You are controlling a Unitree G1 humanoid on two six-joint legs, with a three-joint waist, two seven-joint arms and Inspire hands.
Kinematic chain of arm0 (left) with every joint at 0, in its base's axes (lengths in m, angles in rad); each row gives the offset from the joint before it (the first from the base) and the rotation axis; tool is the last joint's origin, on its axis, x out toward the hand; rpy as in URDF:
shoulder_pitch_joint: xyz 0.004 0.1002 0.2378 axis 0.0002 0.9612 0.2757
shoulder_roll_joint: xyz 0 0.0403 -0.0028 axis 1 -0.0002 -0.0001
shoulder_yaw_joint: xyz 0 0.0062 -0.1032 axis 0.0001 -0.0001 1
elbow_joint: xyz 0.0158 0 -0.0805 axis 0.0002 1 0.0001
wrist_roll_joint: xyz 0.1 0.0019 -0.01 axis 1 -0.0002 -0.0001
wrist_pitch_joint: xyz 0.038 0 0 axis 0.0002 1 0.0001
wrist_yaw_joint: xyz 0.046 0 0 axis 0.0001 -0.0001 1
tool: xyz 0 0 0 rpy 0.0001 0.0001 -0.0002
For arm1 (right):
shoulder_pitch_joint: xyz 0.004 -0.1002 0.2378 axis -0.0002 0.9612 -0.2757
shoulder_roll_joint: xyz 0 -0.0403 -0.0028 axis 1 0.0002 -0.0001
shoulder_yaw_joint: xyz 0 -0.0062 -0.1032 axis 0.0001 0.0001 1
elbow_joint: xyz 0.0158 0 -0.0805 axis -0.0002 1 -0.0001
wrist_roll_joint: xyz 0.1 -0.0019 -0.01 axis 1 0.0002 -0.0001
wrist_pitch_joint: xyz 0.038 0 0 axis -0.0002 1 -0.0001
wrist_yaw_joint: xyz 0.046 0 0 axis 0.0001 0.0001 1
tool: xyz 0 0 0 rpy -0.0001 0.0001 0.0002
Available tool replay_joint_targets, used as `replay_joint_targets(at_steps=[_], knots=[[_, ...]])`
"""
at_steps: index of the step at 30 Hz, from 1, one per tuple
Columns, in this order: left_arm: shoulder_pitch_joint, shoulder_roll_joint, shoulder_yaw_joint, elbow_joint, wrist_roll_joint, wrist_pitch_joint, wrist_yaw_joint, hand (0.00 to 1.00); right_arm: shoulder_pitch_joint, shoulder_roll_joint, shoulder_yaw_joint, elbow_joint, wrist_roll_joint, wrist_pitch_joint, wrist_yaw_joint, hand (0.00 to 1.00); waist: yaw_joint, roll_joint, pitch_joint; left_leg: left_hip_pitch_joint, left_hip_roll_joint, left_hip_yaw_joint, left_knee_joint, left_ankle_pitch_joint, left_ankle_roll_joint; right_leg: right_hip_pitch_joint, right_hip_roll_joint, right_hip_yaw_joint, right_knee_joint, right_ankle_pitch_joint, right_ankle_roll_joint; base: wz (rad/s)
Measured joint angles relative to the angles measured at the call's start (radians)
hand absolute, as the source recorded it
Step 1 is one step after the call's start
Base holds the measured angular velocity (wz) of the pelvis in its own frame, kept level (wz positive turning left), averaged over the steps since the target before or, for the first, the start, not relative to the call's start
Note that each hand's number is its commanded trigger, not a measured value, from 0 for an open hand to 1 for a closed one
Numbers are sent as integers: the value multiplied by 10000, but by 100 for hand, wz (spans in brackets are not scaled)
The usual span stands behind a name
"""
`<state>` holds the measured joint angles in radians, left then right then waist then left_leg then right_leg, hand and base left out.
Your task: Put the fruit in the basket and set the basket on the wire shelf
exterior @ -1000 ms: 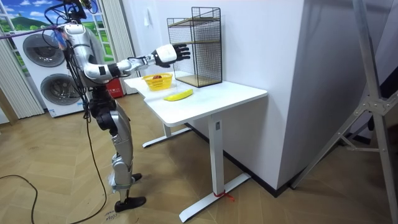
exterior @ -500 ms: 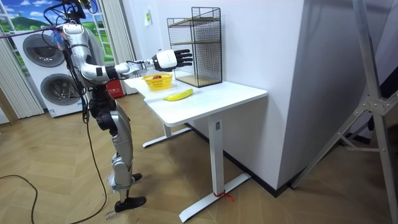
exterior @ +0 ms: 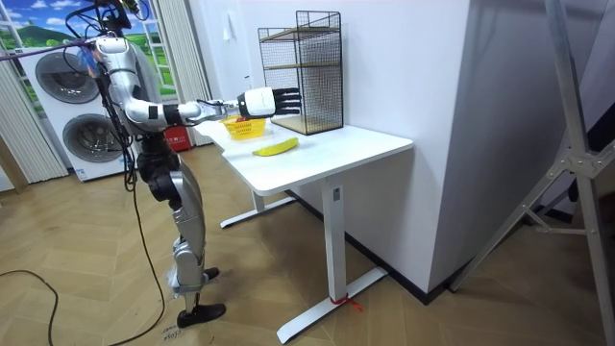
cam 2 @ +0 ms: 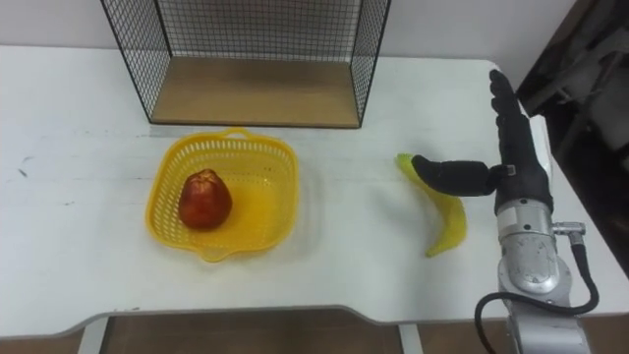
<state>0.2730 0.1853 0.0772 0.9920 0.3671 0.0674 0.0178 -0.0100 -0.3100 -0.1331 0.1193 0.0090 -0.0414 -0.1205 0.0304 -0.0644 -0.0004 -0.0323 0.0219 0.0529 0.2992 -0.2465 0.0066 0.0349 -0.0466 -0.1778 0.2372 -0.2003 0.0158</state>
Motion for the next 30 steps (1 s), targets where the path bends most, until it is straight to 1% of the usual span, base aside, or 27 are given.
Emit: replay_joint_targets(at_steps=[6, 7, 8, 10, 14, 16, 17, 18, 20, 23, 25, 26, 28, 29, 30], knots=[[1, -14, 6, -1, -11, 150, 2, 0, -149, 1, -6, 874, -124, 8, 8, 0, 38, -12, -4, 58, -9, -5, 24, 5, 4, 3, -15, -16, 0, 0, 1, 0], [15, -20, 34, -2, -12, 162, -1, 0, -149, 1, -12, 1042, -145, 37, 27, 0, 39, -17, -2, 56, -10, -2, 23, 5, 4, -7, -17, -16, 2, -1, 1, 0], [29, -40, 114, -3, -12, 173, -7, 0, -149, 1, -46, 1101, -145, 169, 71, 0, 34, -20, 1, 51, -9, 0, 14, 5, 4, -14, -17, -16, 1, -1, 2, 0], [30, -120, 409, -4, 0, 218, -19, 0, -171, -4, -101, 1225, -146, 216, 115, 0, 55, -23, 3, 35, -7, 4, 25, 4, 4, -15, -15, -20, 0, -1, 2, 0], [21, -143, 418, -97, -2, 372, -94, 0, -500, -18, -91, 1971, -138, 290, 344, 0, 49, -34, 6, 2, -5, 18, 78, 4, 4, -6, -16, -24, 2, -1, 1, 0], [0, -143, 418, -128, -1, 374, -145, 0, -633, -21, -89, 2433, -131, 494, 579, 0, 66, -39, 9, 3, -3, 18, 72, 3, 4, -14, -16, -23, 1, -1, 1, 0], [11, -142, 422, -135, -1, 388, -186, 0, -659, -21, -90, 2518, -131, 531, 647, 0, 67, -38, 9, 3, -4, 19, 72, 3, 5, -16, -16, -22, 1, -1, 1, 0], [26, -133, 426, -149, -1, 444, -306, 0, -685, -24, -91, 2598, -139, 628, 783, 0, 60, -38, 9, 0, -3, 20, 72, 3, 5, -26, -16, -18, 0, -1, 1, 0], [57, -134, 424, -229, 1, 610, -507, 0, -692, -28, -91, 2626, -150, 705, 1007, 0, 57, -45, 2, -67, -4, 19, 79, 3, 5, -92, -17, -15, 8, -2, 0, 0], [45, -133, 423, -308, 0, 722, -531, 0, -799, -68, -86, 2827, -134, 888, 1260, 0, 54, -81, 0, -111, -10, 16, 123, 6, 7, -157, -23, -17, 14, -2, 0, 0], [32, -131, 422, -313, -15, 796, -535, 0, -1006, -110, -86, 3181, -128, 1091, 1429, 0, 65, -105, -6, -115, -16, -2, 108, 6, 7, -159, -27, -11, 11, -3, 1, 0], [33, -130, 423, -314, -13, 808, -544, 0, -1066, -129, -80, 3287, -137, 1094, 1482, 0, 70, -112, -3, -118, -16, -2, 104, 6, 7, -165, -27, -12, 10, -3, 2, 0], [20, -121, 443, -316, 0, 912, -684, 0, -1208, -205, -61, 3404, -197, 1221, 1668, 0, 99, -138, -14, -117, -10, -2, 97, 6, 7, -177, -21, 8, 10, -3, 2, 0], [16, -121, 442, -316, -1, 981, -722, 0, -1289, -226, -42, 3520, -273, 1263, 1744, 0, 104, -162, -1, -118, -8, -16, 104, 6, 7, -170, -18, 16, 10, -3, 1, 0], [14, -120, 443, -316, -1, 1000, -723, 0, -1318, -227, -39, 3581, -350, 1262, 1803, 0, 118, -175, -5, -117, -8, -36, 111, 6, 7, -163, -16, 17, 11, -3, 1, 0]])
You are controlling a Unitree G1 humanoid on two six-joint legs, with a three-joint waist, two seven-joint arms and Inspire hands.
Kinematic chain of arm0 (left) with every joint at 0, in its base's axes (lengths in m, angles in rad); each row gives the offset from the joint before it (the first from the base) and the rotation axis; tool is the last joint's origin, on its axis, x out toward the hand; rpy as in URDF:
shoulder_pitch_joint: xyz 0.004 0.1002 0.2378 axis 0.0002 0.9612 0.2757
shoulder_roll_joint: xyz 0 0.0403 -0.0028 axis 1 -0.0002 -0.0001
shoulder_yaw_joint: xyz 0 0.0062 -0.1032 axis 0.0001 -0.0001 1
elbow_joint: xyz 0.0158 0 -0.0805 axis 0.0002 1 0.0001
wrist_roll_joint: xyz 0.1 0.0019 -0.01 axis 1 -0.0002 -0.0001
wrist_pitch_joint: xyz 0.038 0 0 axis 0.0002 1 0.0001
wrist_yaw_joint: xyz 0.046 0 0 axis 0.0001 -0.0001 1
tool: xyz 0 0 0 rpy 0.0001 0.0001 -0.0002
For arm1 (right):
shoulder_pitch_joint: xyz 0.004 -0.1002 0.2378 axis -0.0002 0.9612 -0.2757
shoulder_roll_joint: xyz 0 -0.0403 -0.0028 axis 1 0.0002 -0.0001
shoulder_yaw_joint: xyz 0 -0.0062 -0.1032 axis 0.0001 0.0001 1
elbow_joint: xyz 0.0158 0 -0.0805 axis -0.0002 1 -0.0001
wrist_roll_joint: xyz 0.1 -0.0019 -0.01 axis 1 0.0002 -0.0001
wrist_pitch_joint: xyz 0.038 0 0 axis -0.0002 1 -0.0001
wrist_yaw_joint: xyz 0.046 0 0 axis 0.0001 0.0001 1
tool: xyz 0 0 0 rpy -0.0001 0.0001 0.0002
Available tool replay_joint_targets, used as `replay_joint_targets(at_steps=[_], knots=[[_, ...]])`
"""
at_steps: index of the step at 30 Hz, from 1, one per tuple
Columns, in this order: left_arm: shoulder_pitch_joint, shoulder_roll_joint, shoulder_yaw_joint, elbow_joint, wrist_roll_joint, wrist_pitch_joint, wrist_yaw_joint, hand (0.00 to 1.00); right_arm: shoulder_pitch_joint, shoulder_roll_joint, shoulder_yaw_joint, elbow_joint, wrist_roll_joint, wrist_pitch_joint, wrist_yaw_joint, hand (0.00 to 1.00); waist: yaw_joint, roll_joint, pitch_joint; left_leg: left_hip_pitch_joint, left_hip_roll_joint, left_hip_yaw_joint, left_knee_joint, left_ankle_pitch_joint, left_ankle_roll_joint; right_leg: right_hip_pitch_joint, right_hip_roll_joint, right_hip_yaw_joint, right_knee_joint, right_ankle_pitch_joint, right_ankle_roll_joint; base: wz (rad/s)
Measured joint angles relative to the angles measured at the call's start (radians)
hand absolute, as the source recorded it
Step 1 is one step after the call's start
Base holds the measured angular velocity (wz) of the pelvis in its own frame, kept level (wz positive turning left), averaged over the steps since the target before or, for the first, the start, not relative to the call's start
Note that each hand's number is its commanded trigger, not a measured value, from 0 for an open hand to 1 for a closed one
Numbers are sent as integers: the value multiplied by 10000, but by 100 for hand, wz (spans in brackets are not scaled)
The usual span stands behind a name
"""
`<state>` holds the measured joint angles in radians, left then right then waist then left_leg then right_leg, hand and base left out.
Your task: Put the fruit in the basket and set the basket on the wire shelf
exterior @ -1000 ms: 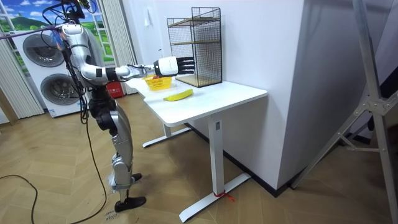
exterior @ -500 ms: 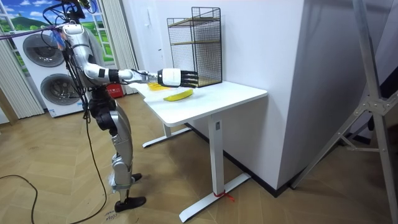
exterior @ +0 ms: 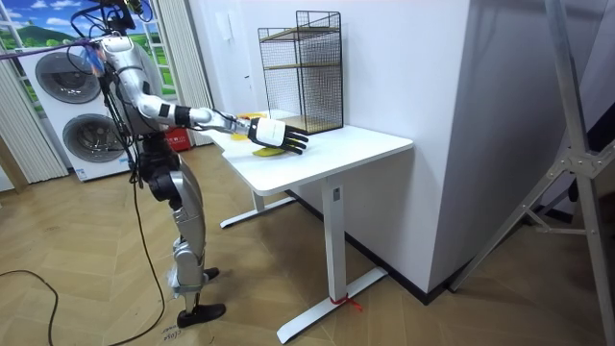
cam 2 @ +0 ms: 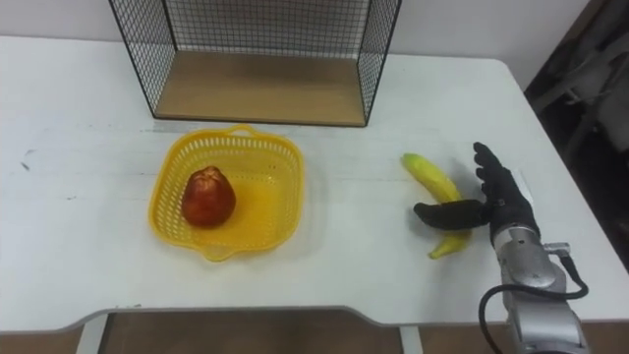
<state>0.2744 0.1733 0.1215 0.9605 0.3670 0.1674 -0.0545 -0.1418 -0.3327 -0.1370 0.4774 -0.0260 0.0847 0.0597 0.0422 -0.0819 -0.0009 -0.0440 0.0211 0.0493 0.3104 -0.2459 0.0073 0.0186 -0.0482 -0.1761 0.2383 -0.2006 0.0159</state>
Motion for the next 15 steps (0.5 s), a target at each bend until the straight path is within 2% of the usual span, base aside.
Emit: replay_joint_targets(at_steps=[2, 4, 10, 15], knots=[[-4, 1, -1, 1, -11, 19, 4, 0, -114, -6, 9, 196, -294, 1, 224, 0, 18, -59, -23, 0, 0, -9, 19, 0, 0, 7, 0, -2, 0, 1, -1, 0], [-37, 23, -5, -1, -11, 15, 23, 0, -172, -87, 71, 343, -682, 28, 453, 0, 93, -133, 0, -22, -1, -38, 82, -1, 1, 26, -1, -29, 6, 4, -5, 4], [-81, 46, -4, 39, -14, 26, 33, 0, -350, -192, 64, 703, -1415, 157, 700, 0, 224, -106, 46, -194, 7, -207, 174, -7, -1, 32, 11, -198, 21, 32, -36, 8], [-87, 46, -15, 118, -13, 65, 1, 0, -527, -238, 49, 984, -1707, 129, 862, 0, 220, -100, 50, -220, 1, -215, 258, -8, -2, 7, 15, -228, -8, 32, -36, 1]])
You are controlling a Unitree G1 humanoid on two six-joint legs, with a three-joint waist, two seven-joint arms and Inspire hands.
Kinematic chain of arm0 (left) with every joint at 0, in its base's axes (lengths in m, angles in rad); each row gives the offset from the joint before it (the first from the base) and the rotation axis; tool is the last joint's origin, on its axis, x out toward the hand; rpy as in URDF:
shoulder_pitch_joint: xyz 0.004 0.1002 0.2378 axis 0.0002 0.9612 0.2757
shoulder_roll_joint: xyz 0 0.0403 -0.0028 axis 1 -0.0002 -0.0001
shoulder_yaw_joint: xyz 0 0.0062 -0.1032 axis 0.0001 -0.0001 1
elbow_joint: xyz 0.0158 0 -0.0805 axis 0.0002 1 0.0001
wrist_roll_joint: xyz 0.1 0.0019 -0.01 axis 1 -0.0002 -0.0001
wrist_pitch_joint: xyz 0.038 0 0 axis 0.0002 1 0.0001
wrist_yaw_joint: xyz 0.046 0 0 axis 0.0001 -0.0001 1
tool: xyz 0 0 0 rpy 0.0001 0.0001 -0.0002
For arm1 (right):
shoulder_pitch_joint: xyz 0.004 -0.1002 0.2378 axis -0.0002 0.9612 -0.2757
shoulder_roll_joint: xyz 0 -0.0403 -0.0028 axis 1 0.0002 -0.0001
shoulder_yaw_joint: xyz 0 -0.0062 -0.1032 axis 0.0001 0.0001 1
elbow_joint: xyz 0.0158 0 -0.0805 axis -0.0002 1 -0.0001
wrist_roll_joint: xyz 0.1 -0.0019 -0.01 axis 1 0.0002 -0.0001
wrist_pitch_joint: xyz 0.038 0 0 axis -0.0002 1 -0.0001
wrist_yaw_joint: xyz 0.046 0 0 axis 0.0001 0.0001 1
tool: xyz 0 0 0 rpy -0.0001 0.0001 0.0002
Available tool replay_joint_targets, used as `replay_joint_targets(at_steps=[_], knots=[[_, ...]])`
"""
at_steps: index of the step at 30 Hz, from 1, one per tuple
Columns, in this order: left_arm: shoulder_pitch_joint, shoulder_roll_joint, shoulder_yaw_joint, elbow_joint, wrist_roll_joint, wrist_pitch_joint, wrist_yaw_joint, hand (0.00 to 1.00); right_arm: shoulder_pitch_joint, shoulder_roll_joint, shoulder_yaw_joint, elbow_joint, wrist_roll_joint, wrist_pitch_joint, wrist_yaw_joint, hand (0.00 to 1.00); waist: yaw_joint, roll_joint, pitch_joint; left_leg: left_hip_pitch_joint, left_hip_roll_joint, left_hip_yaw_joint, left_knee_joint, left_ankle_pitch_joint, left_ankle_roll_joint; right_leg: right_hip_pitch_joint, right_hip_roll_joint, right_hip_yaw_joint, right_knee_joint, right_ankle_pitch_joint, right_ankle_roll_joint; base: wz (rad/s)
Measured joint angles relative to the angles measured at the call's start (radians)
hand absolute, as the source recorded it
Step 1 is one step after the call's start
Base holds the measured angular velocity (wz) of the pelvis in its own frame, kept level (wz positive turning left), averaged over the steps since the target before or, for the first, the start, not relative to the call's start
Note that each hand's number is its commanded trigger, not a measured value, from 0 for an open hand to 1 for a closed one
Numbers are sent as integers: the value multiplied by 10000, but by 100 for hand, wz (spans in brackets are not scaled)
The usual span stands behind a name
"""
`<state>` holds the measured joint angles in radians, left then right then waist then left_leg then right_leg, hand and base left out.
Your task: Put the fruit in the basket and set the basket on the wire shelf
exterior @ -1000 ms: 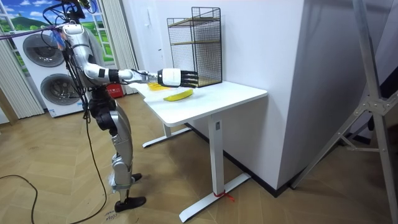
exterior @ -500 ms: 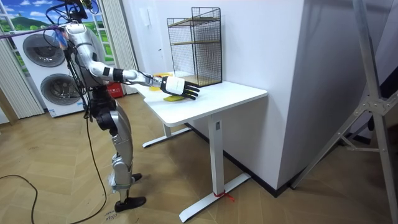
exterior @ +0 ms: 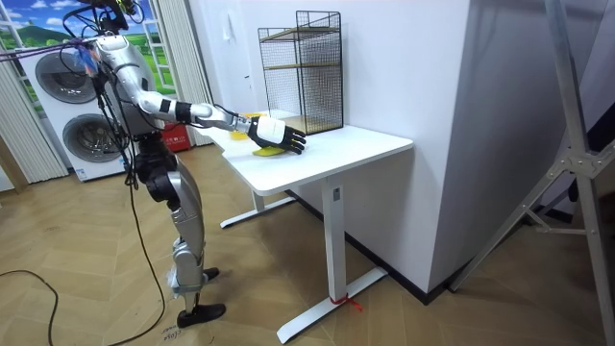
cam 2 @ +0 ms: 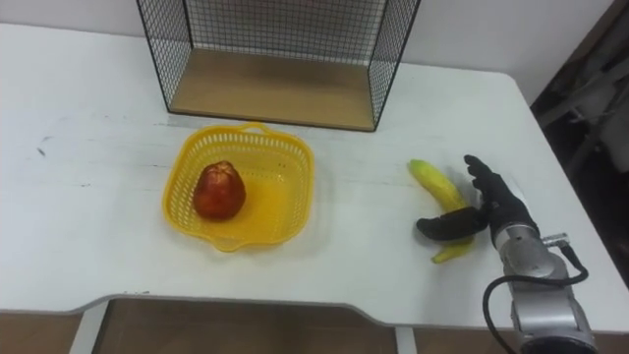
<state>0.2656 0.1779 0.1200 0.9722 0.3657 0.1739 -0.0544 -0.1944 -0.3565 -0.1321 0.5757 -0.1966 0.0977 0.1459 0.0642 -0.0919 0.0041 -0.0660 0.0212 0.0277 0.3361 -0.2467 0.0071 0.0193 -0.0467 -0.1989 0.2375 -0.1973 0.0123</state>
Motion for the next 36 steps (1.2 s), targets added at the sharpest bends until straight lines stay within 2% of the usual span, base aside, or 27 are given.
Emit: replay_joint_targets(at_steps=[8, 9, 10, 11, 15, 19, 24, 36], knots=[[-50, 10, -1, -33, 44, -4, -202, 0, 10, -65, -13, 104, -375, -129, 210, 0, -12, 17, -7, 18, -2, -22, 37, 0, 0, 14, 2, -33, 2, 1, 2, 0], [-63, 11, -1, -33, 216, -5, -238, 0, 10, -65, -42, 134, -407, -126, 246, 15, -5, 19, -10, 36, -3, -32, 53, 0, 0, 33, 1, -45, 4, 1, 2, 0], [-63, 12, 5, -67, 238, -3, -251, 0, 9, -65, -77, 174, -447, -134, 301, 55, 8, 19, -11, 58, -3, -42, 72, 1, 0, 56, 1, -52, 4, 1, 2, 0], [-61, 13, 9, -92, 271, -3, -257, 0, 8, -65, -87, 197, -474, -142, 315, 100, 12, 19, -11, 64, -3, -45, 75, 1, 0, 63, 1, -55, 4, 1, 2, 0], [-123, 13, 15, -102, 416, -6, -263, 0, -17, -79, -198, 367, -813, -216, 264, 100, 51, 17, -19, 95, -9, -112, 79, 0, -1, 155, 0, -126, -4, -1, 1, 5], [-261, 20, 15, -104, 419, -14, -261, 0, -34, -394, -284, 436, -1462, -176, 170, 100, 248, 9, -46, 100, -8, -122, 81, 0, -1, 163, 4, -133, -12, -1, 1, 0], [-303, 104, -30, -100, 405, -14, -179, 0, -40, -482, -288, 436, -1680, -88, 72, 100, 259, -32, -59, 85, -3, -154, 97, 2, -5, 162, 9, -195, -10, -1, 0, 3], [-441, 158, -50, -94, 407, -17, -147, 0, -20, -363, -271, 423, -1042, 42, 402, 100, 221, -51, -32, 34, 24, -139, 111, -25, -34, 151, 27, -223, -1, 10, -18, -1]])
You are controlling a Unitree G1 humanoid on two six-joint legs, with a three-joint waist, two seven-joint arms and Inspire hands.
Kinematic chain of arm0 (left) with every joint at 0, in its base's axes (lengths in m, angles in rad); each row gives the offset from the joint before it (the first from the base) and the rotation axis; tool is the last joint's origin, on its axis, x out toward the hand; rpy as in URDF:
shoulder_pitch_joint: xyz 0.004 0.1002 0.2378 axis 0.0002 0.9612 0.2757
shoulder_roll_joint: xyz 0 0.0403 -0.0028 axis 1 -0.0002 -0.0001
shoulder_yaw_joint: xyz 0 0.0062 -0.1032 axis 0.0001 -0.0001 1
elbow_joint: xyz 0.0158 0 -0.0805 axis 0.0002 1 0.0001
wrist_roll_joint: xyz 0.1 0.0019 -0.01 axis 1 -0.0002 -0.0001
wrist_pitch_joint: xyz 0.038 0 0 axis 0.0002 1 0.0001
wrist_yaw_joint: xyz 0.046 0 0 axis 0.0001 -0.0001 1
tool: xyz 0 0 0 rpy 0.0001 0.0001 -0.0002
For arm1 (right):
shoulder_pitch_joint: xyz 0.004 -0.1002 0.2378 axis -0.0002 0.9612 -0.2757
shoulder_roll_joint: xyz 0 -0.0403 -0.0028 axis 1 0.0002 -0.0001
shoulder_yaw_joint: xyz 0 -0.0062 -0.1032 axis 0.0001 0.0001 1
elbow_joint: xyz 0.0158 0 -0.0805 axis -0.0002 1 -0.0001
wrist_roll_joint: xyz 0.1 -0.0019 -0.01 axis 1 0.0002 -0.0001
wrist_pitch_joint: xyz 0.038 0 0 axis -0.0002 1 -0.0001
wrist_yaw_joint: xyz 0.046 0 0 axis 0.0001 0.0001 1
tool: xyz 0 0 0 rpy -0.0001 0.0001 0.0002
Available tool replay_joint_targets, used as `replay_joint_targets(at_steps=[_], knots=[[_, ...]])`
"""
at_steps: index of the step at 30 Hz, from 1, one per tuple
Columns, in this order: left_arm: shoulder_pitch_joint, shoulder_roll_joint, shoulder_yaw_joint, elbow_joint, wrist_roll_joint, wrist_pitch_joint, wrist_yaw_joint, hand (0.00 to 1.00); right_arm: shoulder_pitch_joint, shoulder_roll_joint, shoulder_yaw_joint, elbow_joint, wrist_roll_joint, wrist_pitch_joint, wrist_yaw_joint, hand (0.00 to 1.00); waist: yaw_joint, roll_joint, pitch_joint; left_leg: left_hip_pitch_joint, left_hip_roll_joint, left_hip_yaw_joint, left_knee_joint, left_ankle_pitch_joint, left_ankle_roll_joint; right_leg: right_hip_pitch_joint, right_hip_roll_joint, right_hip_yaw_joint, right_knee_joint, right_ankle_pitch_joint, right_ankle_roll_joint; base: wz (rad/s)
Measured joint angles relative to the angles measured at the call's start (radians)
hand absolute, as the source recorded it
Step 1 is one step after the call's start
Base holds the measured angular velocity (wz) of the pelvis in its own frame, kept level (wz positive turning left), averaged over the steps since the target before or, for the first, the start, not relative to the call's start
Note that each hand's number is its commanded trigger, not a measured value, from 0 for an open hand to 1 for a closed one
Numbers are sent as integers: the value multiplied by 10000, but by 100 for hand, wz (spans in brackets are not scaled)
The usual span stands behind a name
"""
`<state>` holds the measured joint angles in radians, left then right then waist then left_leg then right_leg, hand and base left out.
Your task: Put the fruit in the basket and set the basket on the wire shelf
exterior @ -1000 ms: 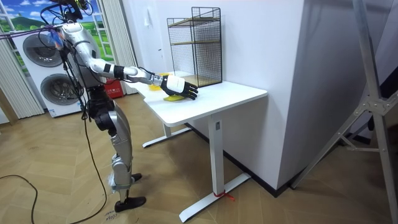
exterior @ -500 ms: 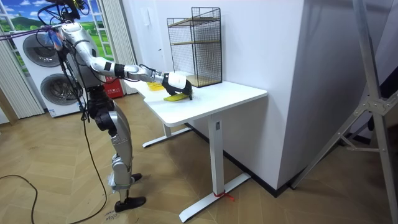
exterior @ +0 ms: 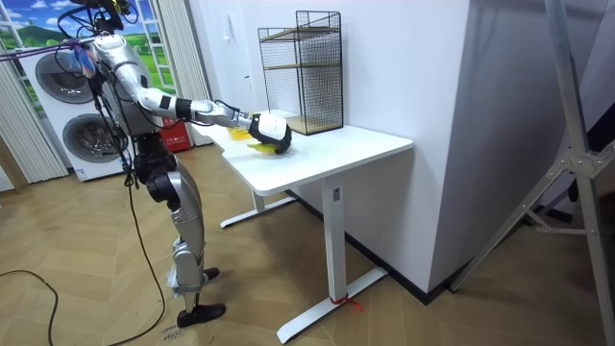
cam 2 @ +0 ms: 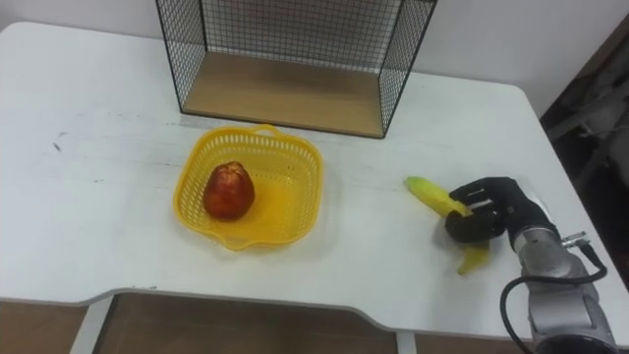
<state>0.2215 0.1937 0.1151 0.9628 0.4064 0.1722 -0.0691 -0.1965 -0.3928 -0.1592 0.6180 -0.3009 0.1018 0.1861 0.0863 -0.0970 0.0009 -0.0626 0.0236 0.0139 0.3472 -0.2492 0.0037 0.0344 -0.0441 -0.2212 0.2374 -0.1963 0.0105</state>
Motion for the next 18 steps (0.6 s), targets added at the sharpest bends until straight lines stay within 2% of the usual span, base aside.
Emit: replay_joint_targets(at_steps=[10, 17, 18], knots=[[-143, 105, -7, 29, -14, -44, 11, 0, 33, 31, 23, -246, 111, -1, 180, 100, -104, -44, -32, -16, 1, 28, -27, 1, 0, -3, 1, 8, -21, -6, -4, 0], [-263, 108, -4, 74, -14, -87, 6, 0, 146, 83, 228, -997, -251, 197, 195, 100, -56, -51, -22, -113, 11, 152, -41, 0, 3, -175, 12, 227, 90, -2, -1, -6], [-287, 110, -11, 73, -14, -86, 6, 0, 200, 89, 302, -1218, -269, 267, 211, 100, -43, -1, 8, -111, 13, 153, -40, -1, 3, -174, 14, 233, 96, -2, 0, 0]])
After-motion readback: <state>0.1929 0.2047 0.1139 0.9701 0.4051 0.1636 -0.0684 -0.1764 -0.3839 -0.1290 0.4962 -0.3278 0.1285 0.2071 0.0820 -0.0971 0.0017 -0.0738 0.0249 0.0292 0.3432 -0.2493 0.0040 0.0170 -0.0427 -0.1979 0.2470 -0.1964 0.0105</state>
